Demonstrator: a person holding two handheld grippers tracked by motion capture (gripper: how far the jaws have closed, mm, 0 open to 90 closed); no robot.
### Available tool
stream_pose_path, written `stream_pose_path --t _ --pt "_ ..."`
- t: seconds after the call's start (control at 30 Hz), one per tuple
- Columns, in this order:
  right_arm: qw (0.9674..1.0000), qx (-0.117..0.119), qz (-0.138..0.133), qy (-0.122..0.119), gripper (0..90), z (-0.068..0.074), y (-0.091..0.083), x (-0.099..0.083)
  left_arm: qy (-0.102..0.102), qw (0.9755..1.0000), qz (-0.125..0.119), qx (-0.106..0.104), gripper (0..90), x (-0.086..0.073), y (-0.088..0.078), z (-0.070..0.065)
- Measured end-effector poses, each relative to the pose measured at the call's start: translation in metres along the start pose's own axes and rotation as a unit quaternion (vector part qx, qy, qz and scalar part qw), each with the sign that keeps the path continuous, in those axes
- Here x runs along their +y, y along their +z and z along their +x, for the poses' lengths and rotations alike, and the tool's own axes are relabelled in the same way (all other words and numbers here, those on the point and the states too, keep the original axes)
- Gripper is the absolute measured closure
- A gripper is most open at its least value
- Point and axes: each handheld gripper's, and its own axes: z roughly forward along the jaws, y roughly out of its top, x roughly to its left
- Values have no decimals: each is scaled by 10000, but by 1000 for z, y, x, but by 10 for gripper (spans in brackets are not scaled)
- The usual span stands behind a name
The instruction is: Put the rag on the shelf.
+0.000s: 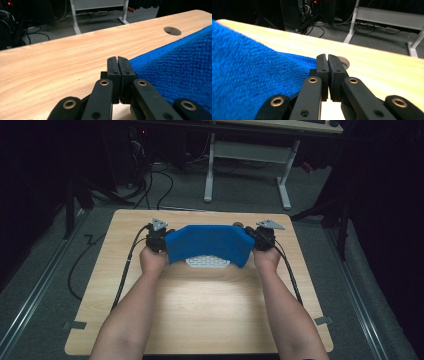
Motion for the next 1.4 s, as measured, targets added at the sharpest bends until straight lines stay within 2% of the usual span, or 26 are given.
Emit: stream_pose_path --t 0.23,0.67,0.7,0.8,0.87,0.97,1.03,1.2,1.4 --pt "9998 50 89 143 884 1 1 -12 -102 9999 119 -64 894 -11 1 -1" --pt "9995 82 112 274 859 1 1 -18 -209 9995 141 -188 886 -14 -2 -1" --pt "9996 54 93 260 820 1 0 -18 -228 9995 132 -192 877 -14 -2 -1" --pt "9995 55 60 303 809 -1 -2 -15 -336 9992 109 -190 823 -12 -4 -1" --pt "9994 49 48 331 772 -2 -5 -14 -323 9993 127 -136 795 -11 -5 -1" --pt "9994 15 -9 340 725 -4 -9 -11 -346 9993 97 -67 692 -10 -8 0" --pt "9993 14 -30 369 715 -5 -11 -9 -451 9989 60 -127 681 -10 -12 2" --pt "9997 -35 -99 232 693 -6 -21 -1 -431 9991 -11 -45 643 -6 -21 5" --pt "9996 -82 -181 200 691 -8 -29 5 -394 9992 -71 78 623 -2 -29 8"
